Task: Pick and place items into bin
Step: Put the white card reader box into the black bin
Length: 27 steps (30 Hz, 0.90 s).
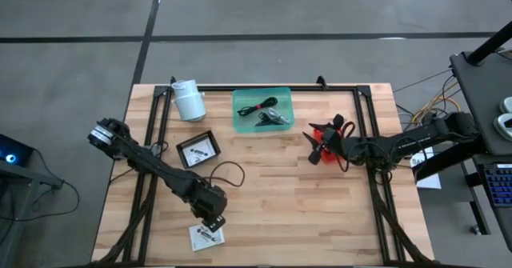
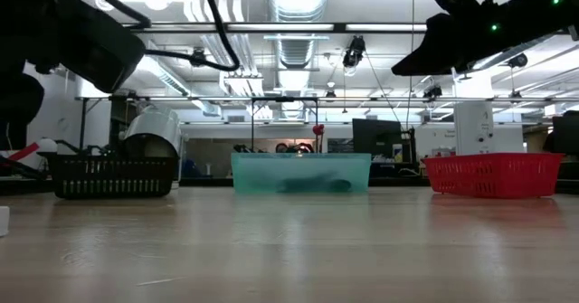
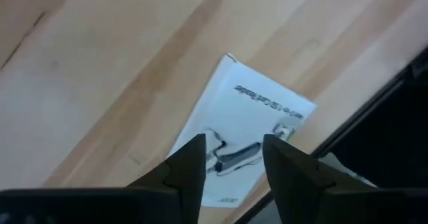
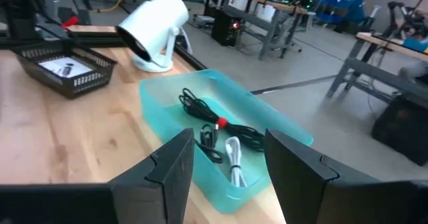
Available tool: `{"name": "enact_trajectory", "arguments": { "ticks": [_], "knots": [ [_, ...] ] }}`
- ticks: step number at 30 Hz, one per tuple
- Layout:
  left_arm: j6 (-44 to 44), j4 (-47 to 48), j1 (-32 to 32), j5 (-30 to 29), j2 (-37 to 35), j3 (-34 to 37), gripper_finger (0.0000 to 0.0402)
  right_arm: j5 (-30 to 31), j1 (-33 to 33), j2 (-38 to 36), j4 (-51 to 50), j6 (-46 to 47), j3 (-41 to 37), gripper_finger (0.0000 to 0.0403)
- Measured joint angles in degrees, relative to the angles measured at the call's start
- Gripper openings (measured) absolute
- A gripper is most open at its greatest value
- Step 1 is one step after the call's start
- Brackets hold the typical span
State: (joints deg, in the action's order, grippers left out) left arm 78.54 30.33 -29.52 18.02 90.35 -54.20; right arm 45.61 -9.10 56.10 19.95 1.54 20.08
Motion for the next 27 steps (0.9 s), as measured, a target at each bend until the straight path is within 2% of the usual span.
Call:
{"name": "enact_trajectory", "arguments": {
  "ticks": [5, 8, 18, 22, 27],
  "knots": [
    [-1.76, -1.44, -0.27, 0.02, 1.04, 0.16, 0.0176, -1.10, -0.02, 0.00, 0.03, -0.48, 0.00, 0.0169],
    [-5.75, -1.38, -0.51, 0.44, 1.27, -0.56, 0.0187, -1.10, -0.02, 0.00, 0.06, -2.23, 0.04, 0.0169],
    [-6.89, -0.92, -4.09, -1.22, 1.46, -0.41, 0.0161, -1.10, -0.02, 0.00, 0.23, -8.29, 1.76, 0.0169],
    [-8.37, -0.70, -4.02, -5.44, 1.52, 0.25, 0.0153, -1.10, -0.02, -0.02, 0.54, -10.73, 2.18, 0.0169],
    [-9.55, 0.47, -4.26, -4.90, 2.52, 0.48, 0.0152, -1.08, 0.00, -0.02, 0.63, -13.34, 2.39, 0.0169]
  ]
}}
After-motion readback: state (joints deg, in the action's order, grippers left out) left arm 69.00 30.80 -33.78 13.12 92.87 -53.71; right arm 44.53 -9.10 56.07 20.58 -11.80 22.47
